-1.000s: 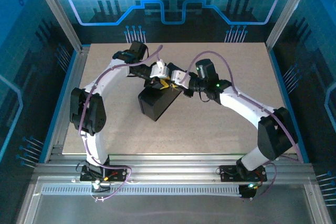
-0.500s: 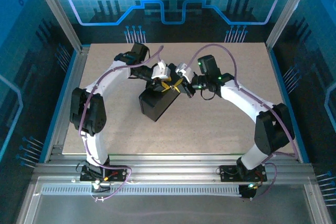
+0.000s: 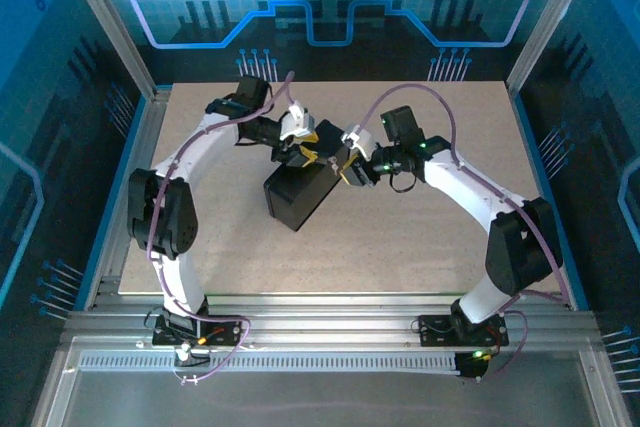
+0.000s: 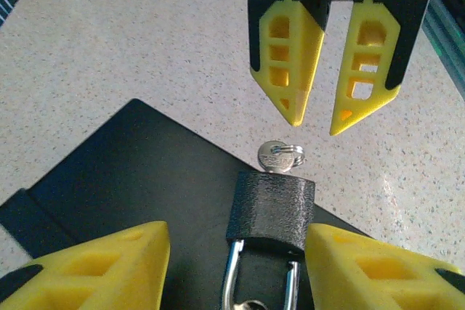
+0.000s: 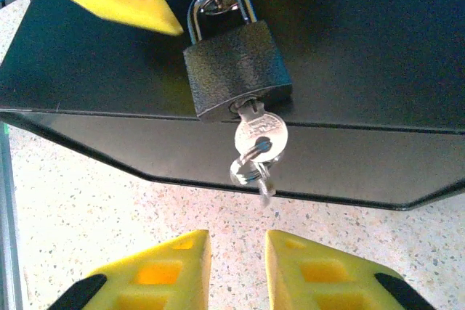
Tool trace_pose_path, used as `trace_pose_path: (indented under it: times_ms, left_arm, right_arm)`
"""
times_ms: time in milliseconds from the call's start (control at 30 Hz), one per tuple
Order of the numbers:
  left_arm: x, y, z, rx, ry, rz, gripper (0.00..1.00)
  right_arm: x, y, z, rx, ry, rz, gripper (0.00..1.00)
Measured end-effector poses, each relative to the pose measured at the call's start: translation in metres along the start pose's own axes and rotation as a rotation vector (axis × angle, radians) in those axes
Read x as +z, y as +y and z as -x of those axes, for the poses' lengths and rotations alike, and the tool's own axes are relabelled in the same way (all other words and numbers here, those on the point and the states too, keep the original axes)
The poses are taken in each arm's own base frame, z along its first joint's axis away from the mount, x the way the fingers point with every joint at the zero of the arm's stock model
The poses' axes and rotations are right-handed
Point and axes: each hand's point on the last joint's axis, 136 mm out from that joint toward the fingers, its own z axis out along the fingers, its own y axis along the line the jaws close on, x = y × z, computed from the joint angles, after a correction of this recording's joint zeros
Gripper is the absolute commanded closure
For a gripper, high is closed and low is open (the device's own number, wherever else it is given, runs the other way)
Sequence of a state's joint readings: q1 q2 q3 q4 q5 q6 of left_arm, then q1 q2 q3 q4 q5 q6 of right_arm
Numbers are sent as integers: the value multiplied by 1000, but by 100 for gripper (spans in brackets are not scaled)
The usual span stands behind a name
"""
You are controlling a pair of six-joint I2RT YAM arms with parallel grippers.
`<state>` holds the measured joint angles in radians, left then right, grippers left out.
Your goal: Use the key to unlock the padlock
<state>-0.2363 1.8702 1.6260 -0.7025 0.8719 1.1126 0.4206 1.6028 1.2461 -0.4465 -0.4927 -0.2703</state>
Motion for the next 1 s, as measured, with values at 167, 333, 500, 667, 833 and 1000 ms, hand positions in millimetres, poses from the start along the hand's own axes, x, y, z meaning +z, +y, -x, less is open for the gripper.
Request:
trace_pose_path:
  times_ms: [167,333,500,667,833,1000]
  left_arm:
    - [-8,9,5,-37,-28,30,50]
    - [-14,24,14,-131,-48,95,42]
    - [-23,46,13,-321,-23,197,45]
    - [-44,80,26,-543,3,343,56]
    - [-58,90,8,-770,43,480,56]
    - [-57,71,-44,-997,146,577,56]
  right_arm:
    - [-5,4,11,-17,-36,15,64]
    - [-9,9,30,-74,-85,25,55]
    - [-12,8,57,-164,-145,30,49]
    - [2,0,62,-221,-146,42,43]
    - [22,-7,57,-252,-112,74,42]
    - [26,-6,56,-273,-101,97,41]
